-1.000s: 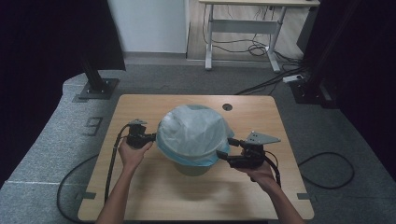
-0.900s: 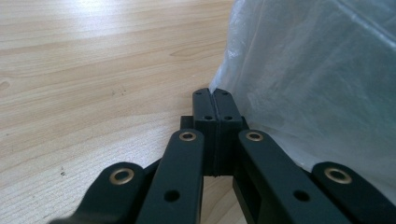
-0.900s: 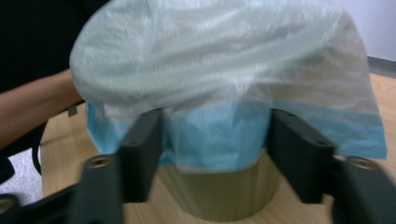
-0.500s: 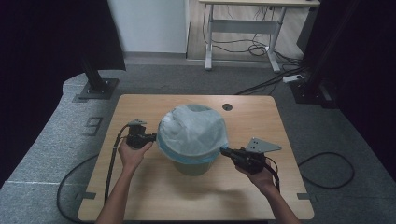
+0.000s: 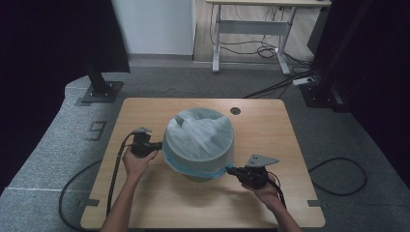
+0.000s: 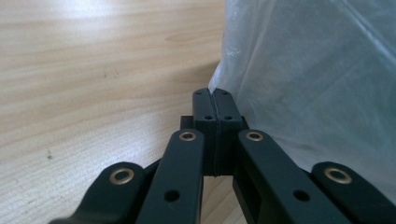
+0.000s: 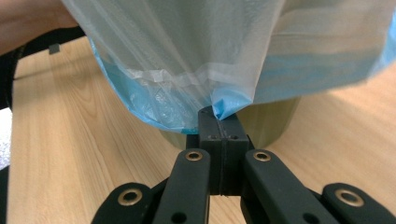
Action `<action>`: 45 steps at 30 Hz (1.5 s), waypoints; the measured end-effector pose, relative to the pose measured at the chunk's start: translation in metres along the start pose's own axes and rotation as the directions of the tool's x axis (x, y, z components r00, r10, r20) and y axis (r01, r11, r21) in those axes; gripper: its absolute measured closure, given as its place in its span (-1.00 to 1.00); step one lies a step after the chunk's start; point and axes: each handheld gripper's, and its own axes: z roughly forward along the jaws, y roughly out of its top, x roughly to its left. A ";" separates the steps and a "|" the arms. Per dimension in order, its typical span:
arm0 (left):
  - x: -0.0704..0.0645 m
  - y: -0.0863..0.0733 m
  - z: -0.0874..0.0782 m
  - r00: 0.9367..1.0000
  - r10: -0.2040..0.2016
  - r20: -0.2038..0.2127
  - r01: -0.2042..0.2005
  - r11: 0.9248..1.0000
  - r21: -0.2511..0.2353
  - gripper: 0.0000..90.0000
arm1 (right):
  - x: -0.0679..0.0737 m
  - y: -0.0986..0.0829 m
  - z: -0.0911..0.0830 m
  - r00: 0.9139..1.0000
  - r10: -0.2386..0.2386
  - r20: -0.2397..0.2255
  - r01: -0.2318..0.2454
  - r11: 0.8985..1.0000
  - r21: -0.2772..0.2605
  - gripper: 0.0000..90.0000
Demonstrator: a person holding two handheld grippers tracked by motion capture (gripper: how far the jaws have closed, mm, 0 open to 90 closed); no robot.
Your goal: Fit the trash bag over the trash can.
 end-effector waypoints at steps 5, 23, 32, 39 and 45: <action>0.000 -0.005 0.009 1.000 -0.004 -0.003 0.004 1.000 0.027 1.00 | -0.004 -0.009 0.008 1.000 0.004 0.012 -0.004 0.999 0.032 0.98; 0.005 -0.016 -0.004 0.998 -0.002 -0.060 0.002 1.000 -0.005 0.80 | -0.016 -0.021 0.009 0.996 0.067 0.053 -0.069 0.997 0.032 0.96; 0.001 -0.023 -0.054 0.988 0.049 -0.150 -0.069 0.989 -0.130 -0.19 | -0.020 -0.020 -0.018 0.986 0.125 0.114 -0.113 0.988 -0.109 0.05; -0.015 -0.010 -0.092 0.990 0.096 -0.104 -0.116 0.972 -0.206 -0.35 | -0.024 -0.022 -0.041 0.980 0.150 0.133 -0.132 0.982 -0.137 -0.23; -0.044 0.013 -0.113 0.984 0.173 -0.046 -0.179 0.957 -0.230 -0.43 | -0.031 -0.028 -0.058 0.975 0.172 0.139 -0.152 0.978 -0.141 -0.28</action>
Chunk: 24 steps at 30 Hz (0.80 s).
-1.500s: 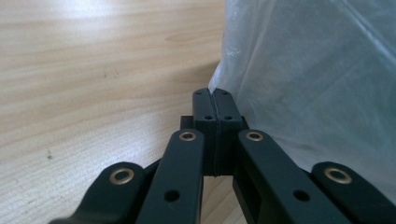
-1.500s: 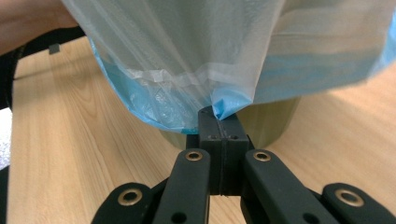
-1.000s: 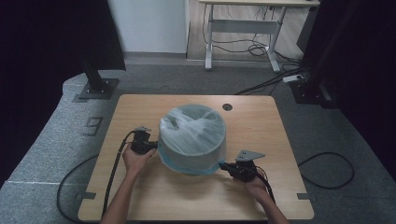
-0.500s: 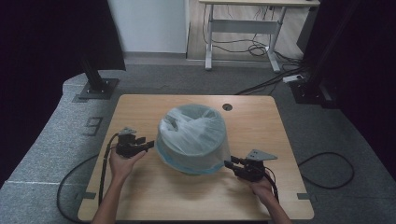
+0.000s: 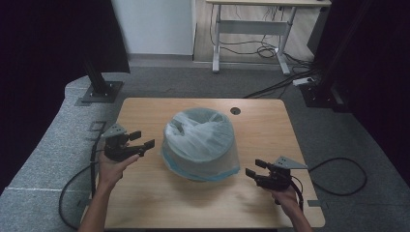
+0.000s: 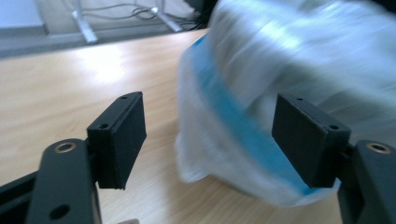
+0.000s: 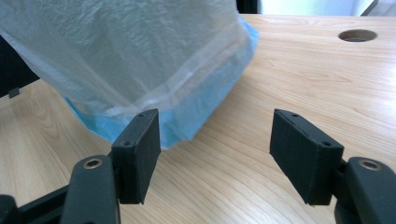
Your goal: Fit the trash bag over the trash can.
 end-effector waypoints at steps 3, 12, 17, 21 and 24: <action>-0.014 0.018 -0.002 0.998 0.025 0.055 -0.025 1.000 -0.005 -0.45 | -0.005 -0.003 -0.005 1.000 0.016 0.011 -0.016 1.000 -0.001 -0.28; -0.040 0.058 0.019 0.983 0.105 0.149 -0.113 0.993 0.043 -0.48 | -0.014 -0.007 -0.010 0.999 0.039 0.038 -0.039 0.999 0.003 -0.29; -0.041 0.063 0.028 0.980 0.109 0.168 -0.120 0.991 0.058 -0.46 | -0.014 -0.008 -0.009 0.998 0.042 0.046 -0.042 0.999 0.010 -0.28; -0.040 0.067 0.033 0.979 0.106 0.175 -0.118 0.991 0.063 -0.44 | -0.014 -0.008 -0.008 0.998 0.046 0.049 -0.047 0.999 0.015 -0.29; -0.042 0.074 0.038 0.977 0.112 0.182 -0.128 0.989 0.075 -0.43 | -0.014 -0.009 -0.008 0.998 0.046 0.052 -0.047 0.999 0.021 -0.29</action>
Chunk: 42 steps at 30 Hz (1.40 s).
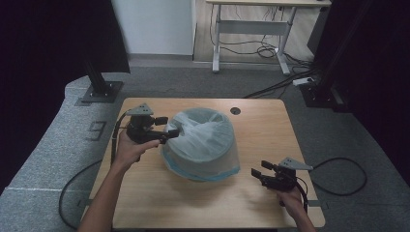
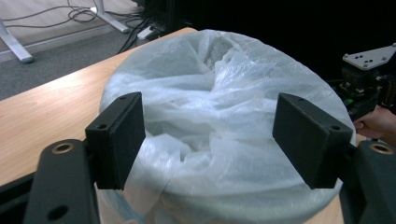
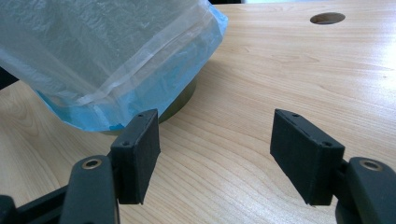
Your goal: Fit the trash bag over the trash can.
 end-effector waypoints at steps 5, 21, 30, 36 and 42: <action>0.000 0.015 0.011 1.000 0.015 0.025 -0.015 1.000 0.022 -0.41 | 0.001 0.000 0.001 1.000 -0.002 0.003 0.002 1.000 0.004 -0.29; -0.005 0.042 0.057 0.999 0.012 0.043 -0.018 0.989 0.147 -0.34 | -0.001 -0.001 0.000 1.000 0.009 0.024 -0.010 1.000 0.007 -0.27; -0.003 0.057 0.083 0.998 0.021 0.052 -0.031 0.982 0.189 -0.32 | -0.002 -0.002 0.000 1.000 0.014 0.021 -0.014 1.000 0.011 -0.27; 0.003 0.065 0.104 0.999 0.047 0.011 -0.048 0.968 0.248 -0.29 | -0.003 -0.002 0.000 1.000 0.015 0.023 -0.015 1.000 0.011 -0.27; 0.009 0.064 0.120 0.999 0.019 0.029 -0.027 0.956 0.291 -0.29 | -0.005 -0.002 -0.002 1.000 0.014 0.027 -0.015 1.000 0.009 -0.27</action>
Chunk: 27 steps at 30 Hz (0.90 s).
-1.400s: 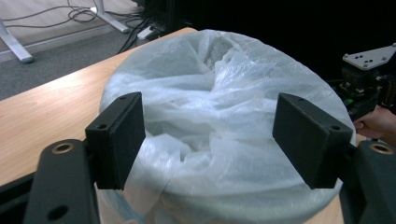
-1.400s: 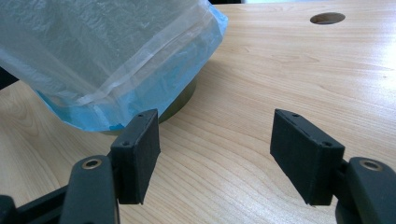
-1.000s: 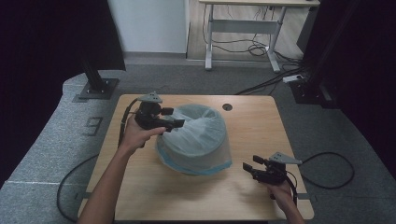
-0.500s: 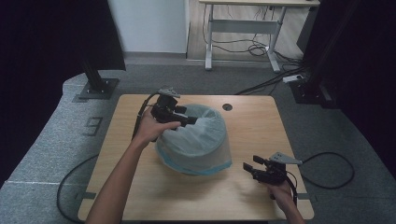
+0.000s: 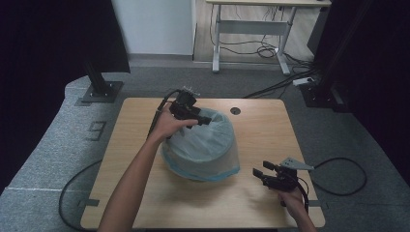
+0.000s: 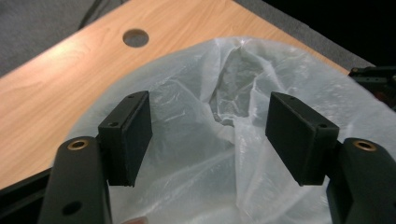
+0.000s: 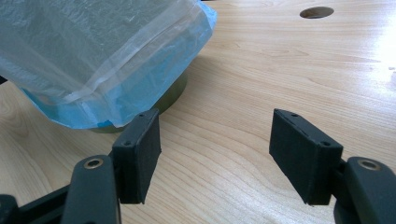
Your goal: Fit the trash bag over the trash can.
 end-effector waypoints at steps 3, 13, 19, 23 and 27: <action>-0.001 0.000 0.009 1.000 0.019 -0.011 -0.019 0.998 0.054 -0.29 | 0.001 0.000 -0.001 1.000 -0.011 0.015 0.011 1.000 -0.009 -0.26; -0.005 0.002 0.031 0.999 0.032 -0.018 -0.029 0.987 0.157 -0.30 | 0.002 -0.001 0.000 1.000 -0.018 0.016 0.019 1.000 -0.004 -0.25; -0.006 0.002 0.037 0.999 0.036 -0.031 -0.030 0.983 0.180 -0.31 | 0.001 -0.001 0.000 1.000 -0.017 0.017 0.017 1.000 -0.003 -0.25; -0.009 0.003 0.033 0.998 0.047 -0.041 -0.041 0.987 0.153 -0.32 | 0.001 -0.001 0.000 1.000 -0.018 0.017 0.018 1.000 -0.003 -0.26; -0.012 0.004 0.013 0.998 0.049 -0.034 -0.047 0.996 0.073 -0.31 | 0.001 -0.001 0.000 1.000 -0.017 0.018 0.017 1.000 -0.002 -0.25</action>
